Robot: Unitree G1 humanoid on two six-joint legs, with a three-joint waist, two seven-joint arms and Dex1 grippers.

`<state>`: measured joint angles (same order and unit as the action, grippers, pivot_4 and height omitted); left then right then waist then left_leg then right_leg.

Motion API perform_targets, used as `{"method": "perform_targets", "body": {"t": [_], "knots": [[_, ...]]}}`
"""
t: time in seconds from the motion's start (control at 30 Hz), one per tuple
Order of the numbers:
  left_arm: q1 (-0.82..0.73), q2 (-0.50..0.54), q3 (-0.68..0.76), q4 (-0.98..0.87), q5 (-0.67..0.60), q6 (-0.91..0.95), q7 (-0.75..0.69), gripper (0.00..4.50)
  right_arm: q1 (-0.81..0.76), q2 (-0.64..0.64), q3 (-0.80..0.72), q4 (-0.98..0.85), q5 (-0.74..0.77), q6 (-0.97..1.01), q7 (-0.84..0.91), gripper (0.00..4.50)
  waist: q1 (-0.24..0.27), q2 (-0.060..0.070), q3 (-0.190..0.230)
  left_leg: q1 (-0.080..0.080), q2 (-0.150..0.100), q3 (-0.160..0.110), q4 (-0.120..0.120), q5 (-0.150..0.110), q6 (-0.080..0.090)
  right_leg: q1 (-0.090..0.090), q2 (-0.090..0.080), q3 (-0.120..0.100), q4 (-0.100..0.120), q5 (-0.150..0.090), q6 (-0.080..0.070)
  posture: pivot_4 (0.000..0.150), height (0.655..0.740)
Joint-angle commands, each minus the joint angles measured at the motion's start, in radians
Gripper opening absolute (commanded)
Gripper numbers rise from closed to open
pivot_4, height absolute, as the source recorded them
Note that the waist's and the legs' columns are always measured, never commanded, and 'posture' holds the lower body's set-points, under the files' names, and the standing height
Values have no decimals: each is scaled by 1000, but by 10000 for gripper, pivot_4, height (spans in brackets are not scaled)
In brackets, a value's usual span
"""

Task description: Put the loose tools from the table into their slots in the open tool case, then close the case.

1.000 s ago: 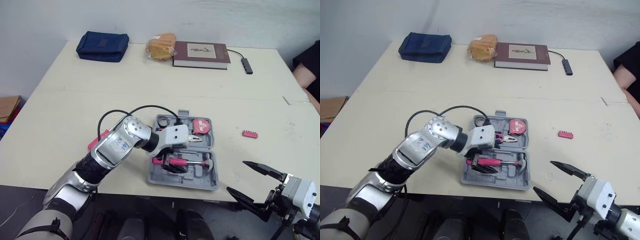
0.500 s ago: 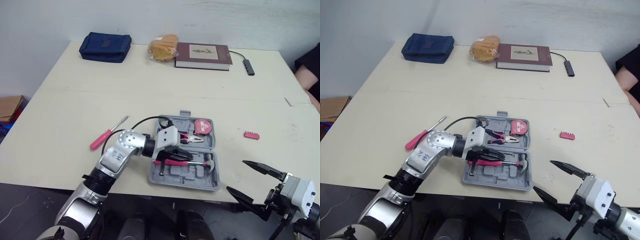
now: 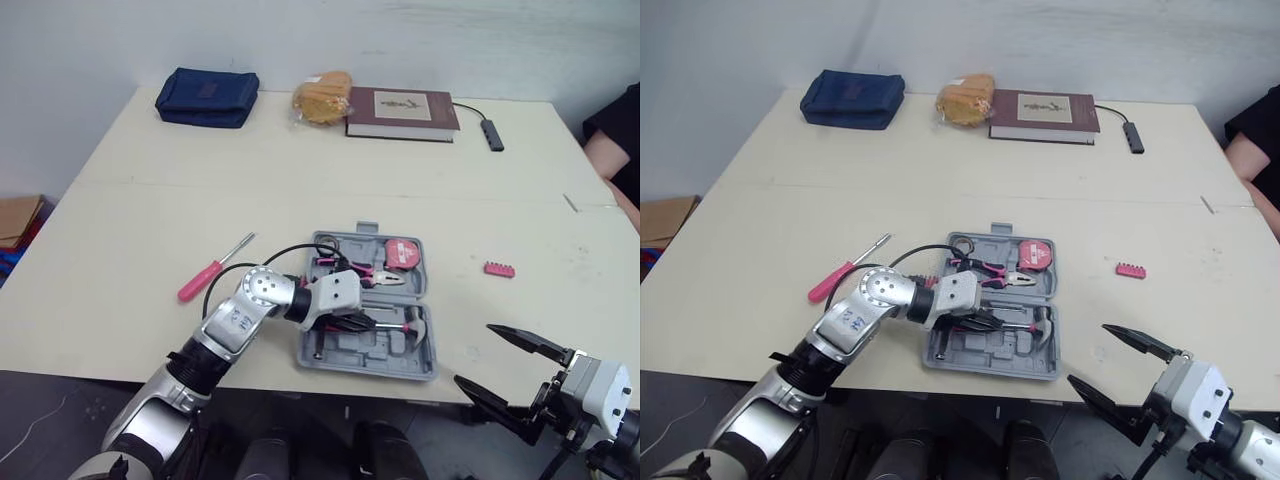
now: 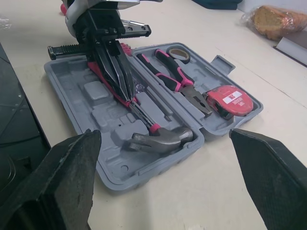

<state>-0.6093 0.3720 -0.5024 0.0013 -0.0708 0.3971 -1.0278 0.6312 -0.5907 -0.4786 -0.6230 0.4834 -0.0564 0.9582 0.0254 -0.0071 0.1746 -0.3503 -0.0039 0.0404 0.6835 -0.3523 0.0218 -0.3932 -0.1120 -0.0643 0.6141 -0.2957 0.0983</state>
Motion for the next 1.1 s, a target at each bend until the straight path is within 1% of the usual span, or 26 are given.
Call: {"method": "perform_targets", "body": {"t": [0.03,0.13,0.23,0.27,0.3,0.33,0.5,0.57,0.6,0.67,0.7,0.73,0.8,0.87,0.9,0.93,0.97,1.0,1.1], "knots": [[32,3,-62,70,68,80,27,280,4,7,-13,-13,4,-19,-10,45000,1,0,-2,0,0,0,0,0,0,1,0,0,0,0,0,1500,7400],[44,15,-96,103,75,122,8,280,6,8,-15,-14,4,-20,-14,45000,2,1,-6,1,0,-1,0,-1,2,2,-1,0,-2,0,1,1500,7400],[65,7,-119,171,99,133,34,280,6,12,-16,-27,9,-22,-21,45000,1,0,-13,3,0,-1,0,-2,3,4,-1,0,-3,0,1,1500,7400],[68,4,-122,185,100,142,41,280,6,12,-16,-33,12,-21,-23,45000,1,1,-14,5,0,-1,-1,-3,3,6,-1,0,-4,0,1,1500,7400],[68,6,-134,193,105,152,37,280,6,12,-15,-41,15,-17,-27,45000,1,1,-15,12,1,-1,-2,-6,6,13,-1,0,-7,0,0,1500,7400],[68,8,-147,198,108,162,32,280,6,11,-13,-45,15,-14,-28,45000,0,1,-20,15,1,-1,-4,-9,8,19,-1,-1,-10,0,0,1500,7400],[68,10,-158,198,104,143,29,280,6,10,-13,-43,12,-15,-34,45000,-1,4,-34,20,4,-3,-4,-15,9,27,-1,-1,-16,-1,-2,1500,7400],[66,-21,-89,166,32,5,4,280,16,14,-19,-40,13,-21,-33,45000,-1,5,-35,20,5,-3,-5,-15,9,28,-1,-1,-17,-4,-6,1500,7400],[65,-30,-54,138,-15,-38,-26,280,21,16,-23,-38,13,-24,-32,45000,-1,6,-35,20,5,-4,-5,-15,9,28,-1,-1,-17,-5,-8,1500,7400],[63,-29,-6,106,-70,-114,-79,280,31,21,-30,-32,13,-30,-31,45000,-1,10,-34,20,5,-4,-5,-15,9,25,-1,-1,-18,-6,-10,1500,7400],[62,-21,15,100,-78,-163,-97,280,38,25,-33,-26,13,-35,-29,45000,-1,13,-28,19,4,-3,-4,-15,9,22,-2,-1,-17,-6,-9,1500,7400],[64,-1,26,89,-90,-207,-139,280,47,28,-36,-20,13,-42,-24,45000,-1,12,-25,14,4,-3,-4,-14,8,16,-2,-1,-15,-4,-6,1500,7400],[64,43,27,81,-76,-295,-198,280,65,33,-41,-15,21,-47,-17,45000,-1,13,-21,14,5,-4,-5,-13,6,16,-2,-3,-14,-2,-3,1500,7400],[60,53,44,95,-65,-374,-198,280,78,35,-46,-10,24,-55,-10,45000,-2,17,-15,14,5,-4,-6,-12,3,16,-2,-4,-14,-2,-4,1500,7400],[55,64,123,74,-169,-329,-230,280,94,43,-77,7,28,-78,-4,45000,-2,19,-13,14,4,-3,-5,-12,3,16,-2,-3,-15,-2,-3,1500,7400],[51,73,181,58,-248,-293,-256,280,105,50,-100,20,30,-94,1,45000,-1,20,-11,14,4,-3,-5,-12,4,16,-2,-3,-15,-2,-3,1500,7400],[49,79,236,52,-300,-311,-273,280,120,57,-126,39,29,-117,12,45000,-1,19,-9,13,4,-3,-4,-13,6,16,-2,-3,-15,-1,-2,1500,7400],[51,89,286,43,-346,-305,-283,2540,132,63,-149,56,26,-139,21,45000,-1,18,-8,12,4,-4,-4,-14,8,16,-2,-3,-15,-1,-2,1500,7400],[75,138,389,43,-399,-283,-280,11409,149,85,-217,118,25,-211,32,45000,-2,19,-7,12,4,-4,-5,-14,7,16,-2,-4,-16,-1,-2,1500,7400]]}}
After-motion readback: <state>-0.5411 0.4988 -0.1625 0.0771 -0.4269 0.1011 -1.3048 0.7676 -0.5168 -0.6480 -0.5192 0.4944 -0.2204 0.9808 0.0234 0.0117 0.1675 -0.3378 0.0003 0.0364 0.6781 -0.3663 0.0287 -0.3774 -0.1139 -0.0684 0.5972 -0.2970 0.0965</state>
